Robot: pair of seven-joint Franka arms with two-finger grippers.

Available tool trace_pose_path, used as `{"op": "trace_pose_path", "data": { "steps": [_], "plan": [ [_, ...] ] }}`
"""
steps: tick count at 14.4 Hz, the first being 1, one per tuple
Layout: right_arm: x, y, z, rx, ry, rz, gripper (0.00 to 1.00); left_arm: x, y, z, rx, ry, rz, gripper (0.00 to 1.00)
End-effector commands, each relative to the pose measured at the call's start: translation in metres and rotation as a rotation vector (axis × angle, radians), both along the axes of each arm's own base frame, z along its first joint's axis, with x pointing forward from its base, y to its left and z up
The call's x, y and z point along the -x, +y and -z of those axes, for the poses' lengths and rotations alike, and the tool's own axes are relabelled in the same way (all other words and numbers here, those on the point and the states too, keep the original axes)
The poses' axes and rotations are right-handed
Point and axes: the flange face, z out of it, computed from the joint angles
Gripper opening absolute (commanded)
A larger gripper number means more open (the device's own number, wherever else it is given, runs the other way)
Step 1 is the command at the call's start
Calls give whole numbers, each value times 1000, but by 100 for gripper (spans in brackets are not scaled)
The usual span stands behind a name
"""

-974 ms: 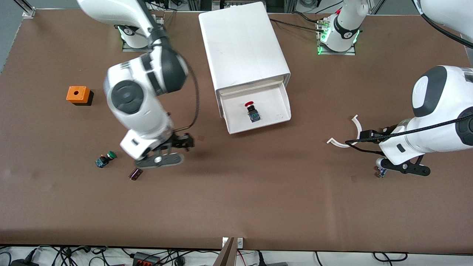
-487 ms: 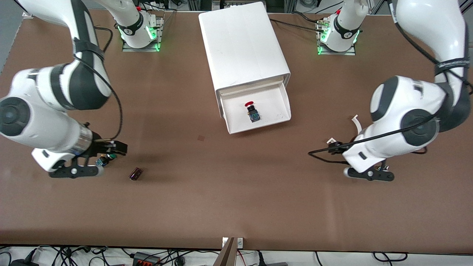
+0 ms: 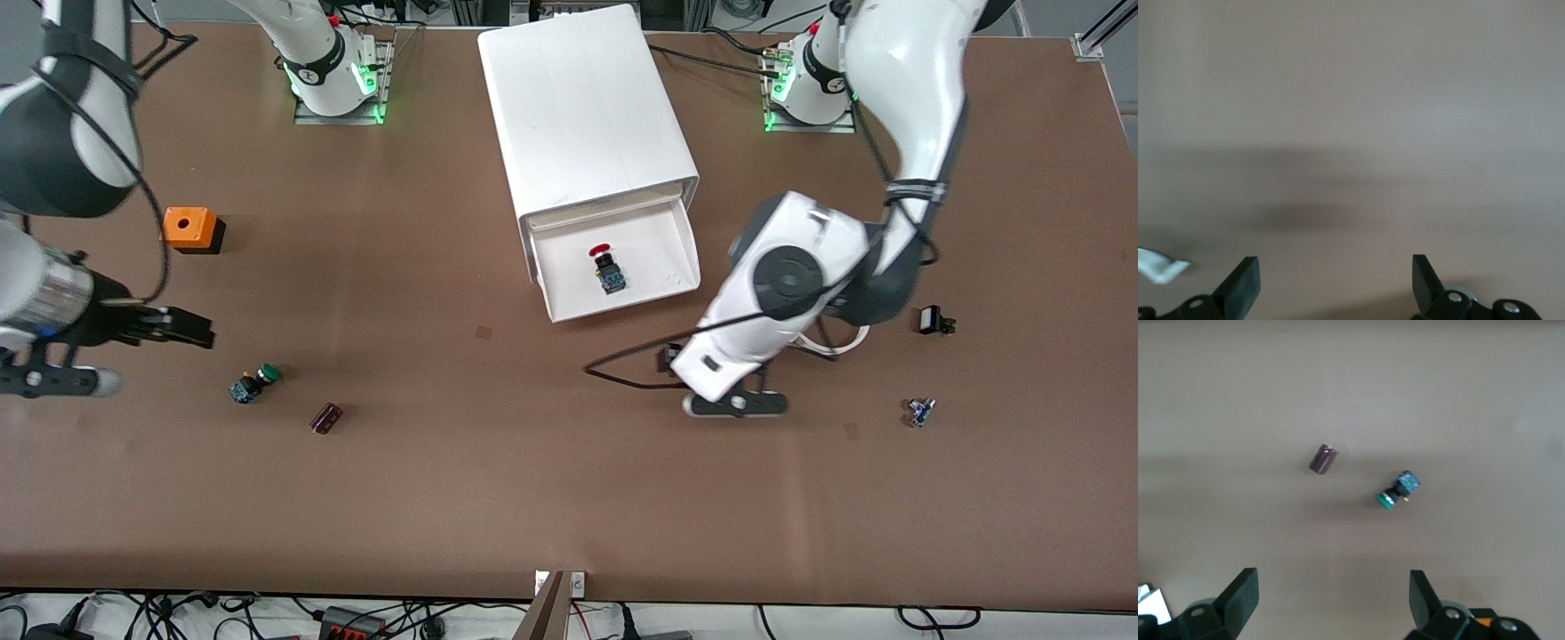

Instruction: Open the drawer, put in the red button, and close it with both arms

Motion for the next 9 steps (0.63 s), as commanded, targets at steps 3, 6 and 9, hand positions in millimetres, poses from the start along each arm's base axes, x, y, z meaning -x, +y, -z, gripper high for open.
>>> {"op": "trace_pose_path", "data": {
  "steps": [3,6,9],
  "plan": [
    [33,-48,-36,-62,-3,-26,100,35,-39,56,39,-28,-42,100],
    [53,-53,-32,-20,19,-27,100,71,-59,64,38,46,-76,100],
    [63,-51,-29,-6,29,-37,100,100,-68,59,-23,175,-56,100]
  ]
}}
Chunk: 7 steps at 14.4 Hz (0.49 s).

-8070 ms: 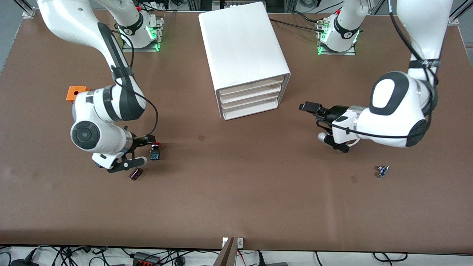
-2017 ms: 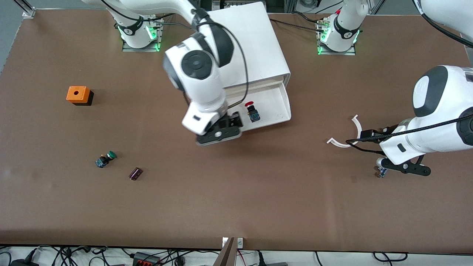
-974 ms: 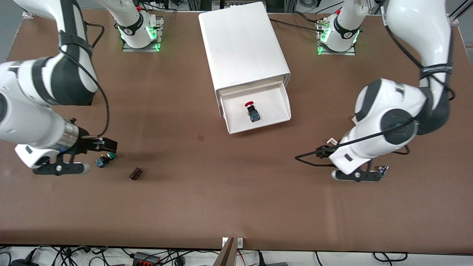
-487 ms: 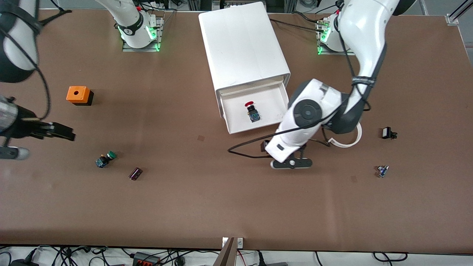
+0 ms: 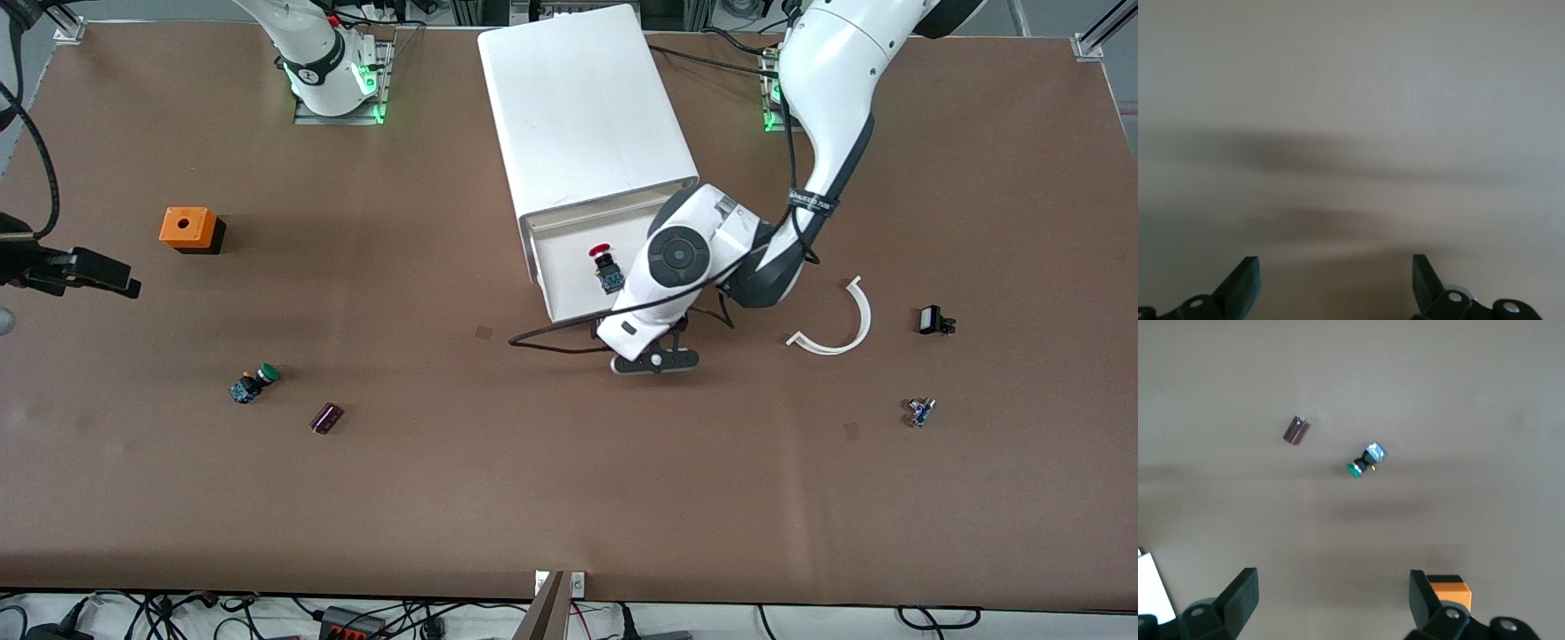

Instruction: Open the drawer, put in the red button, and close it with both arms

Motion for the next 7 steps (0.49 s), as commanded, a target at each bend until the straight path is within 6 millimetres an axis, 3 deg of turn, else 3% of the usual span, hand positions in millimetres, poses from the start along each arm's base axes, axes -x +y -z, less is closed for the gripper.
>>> {"op": "trace_pose_path", "data": {
  "steps": [1,3,7],
  "plan": [
    [21,3,2,8,-7,-28,100,29,7,-20,-23,148,-4,100],
    [41,3,5,6,-30,-34,100,43,4,-23,65,312,-47,100],
    [68,3,14,2,-15,-31,100,57,-1,-17,58,381,-23,100]
  ]
}}
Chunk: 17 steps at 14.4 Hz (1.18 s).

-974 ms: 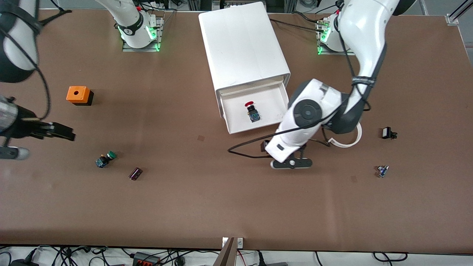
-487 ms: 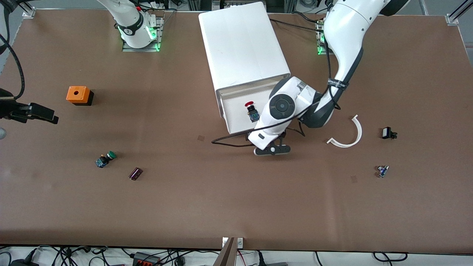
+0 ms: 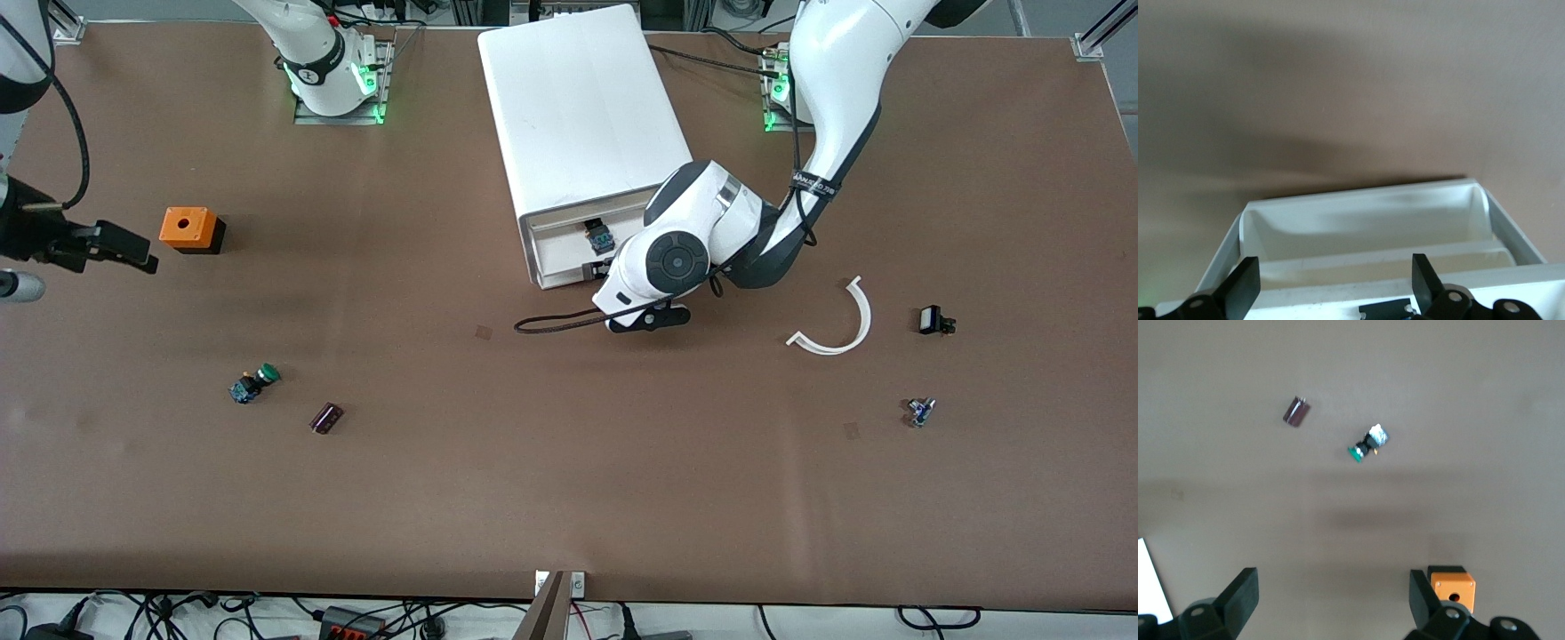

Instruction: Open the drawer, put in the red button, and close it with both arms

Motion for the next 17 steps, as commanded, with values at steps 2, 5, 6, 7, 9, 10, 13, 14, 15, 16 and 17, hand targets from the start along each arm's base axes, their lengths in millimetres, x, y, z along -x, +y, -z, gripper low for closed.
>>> {"op": "trace_pose_path", "data": {
  "steps": [2,5,6,7,9,10,13,14,15,16,17],
  "plan": [
    [24,3,-1,34,-13,-31,100,17,-1,3,8,42,28,100],
    [24,9,-8,49,-20,-44,100,26,-7,4,11,60,44,100],
    [25,10,-8,49,-15,-44,100,30,-10,4,14,67,48,100],
    [23,9,-7,49,-15,-45,100,35,-11,7,15,79,53,100],
    [22,7,-8,44,-17,-30,100,38,-14,5,18,81,59,100],
    [22,5,-8,45,-17,-29,100,39,-13,6,14,85,59,100],
    [22,-1,-10,41,-20,-28,100,42,-11,5,1,107,72,100],
    [22,-1,-13,43,-27,-30,100,41,-11,4,2,103,74,100],
    [21,-1,-17,42,-35,-34,100,38,-10,3,3,95,74,100],
    [21,-1,-17,42,-35,-31,100,32,-6,1,0,86,64,100],
    [21,-1,-16,42,-34,-33,100,19,4,-6,-4,58,50,100]
  ]
}}
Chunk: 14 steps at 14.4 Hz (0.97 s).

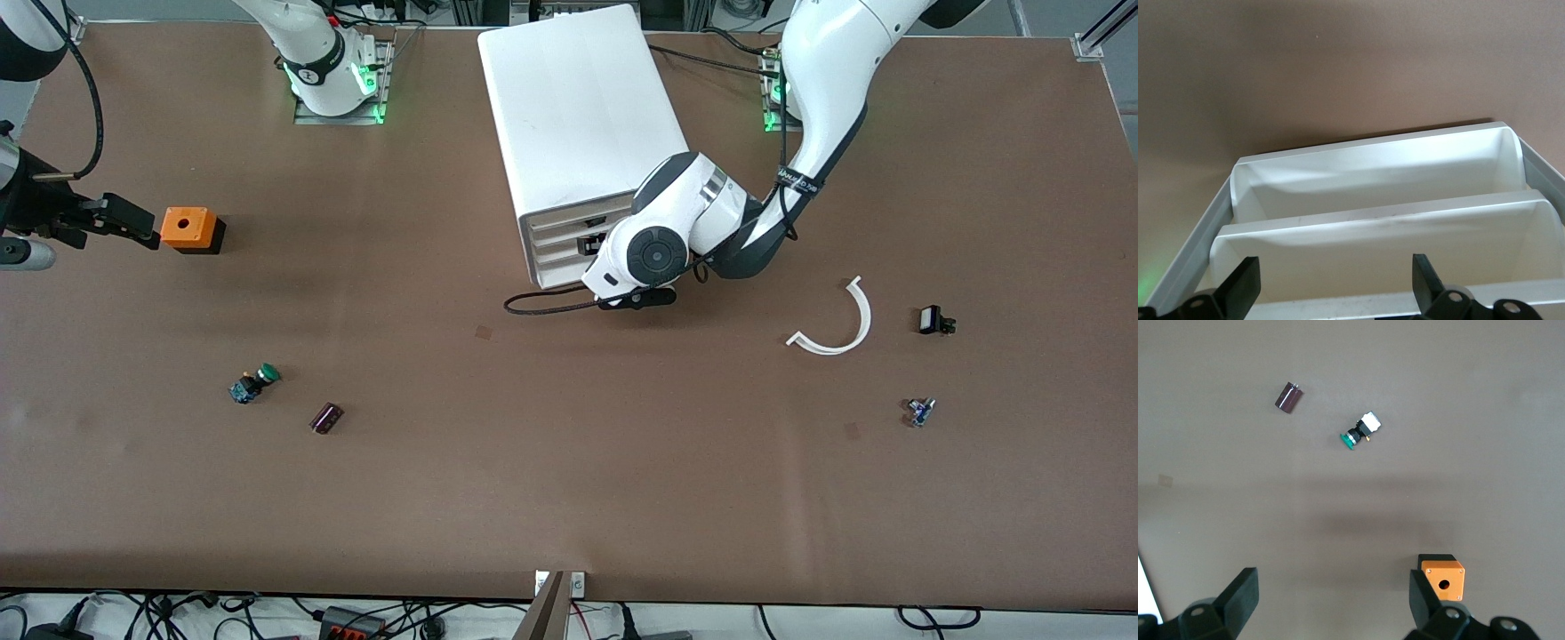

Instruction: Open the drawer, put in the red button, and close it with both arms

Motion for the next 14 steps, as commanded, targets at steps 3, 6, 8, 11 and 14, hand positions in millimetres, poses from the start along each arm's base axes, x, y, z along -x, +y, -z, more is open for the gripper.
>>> {"op": "trace_pose_path", "data": {
  "steps": [3,6,8,11,14],
  "plan": [
    [0,0,-3,9,-8,-13,100,-64,62,-56,-35,-170,-29,100],
    [0,-1,-3,9,-8,-10,100,-103,125,-86,-68,-298,59,100],
    [0,0,-2,9,-8,-10,100,-123,176,-110,-53,-341,100,100],
    [-1,-1,-2,12,-8,-9,100,-128,253,-149,-43,-307,198,100],
    [-1,-1,-2,14,-10,-9,100,-115,299,-209,-62,-351,243,100]
  ]
}}
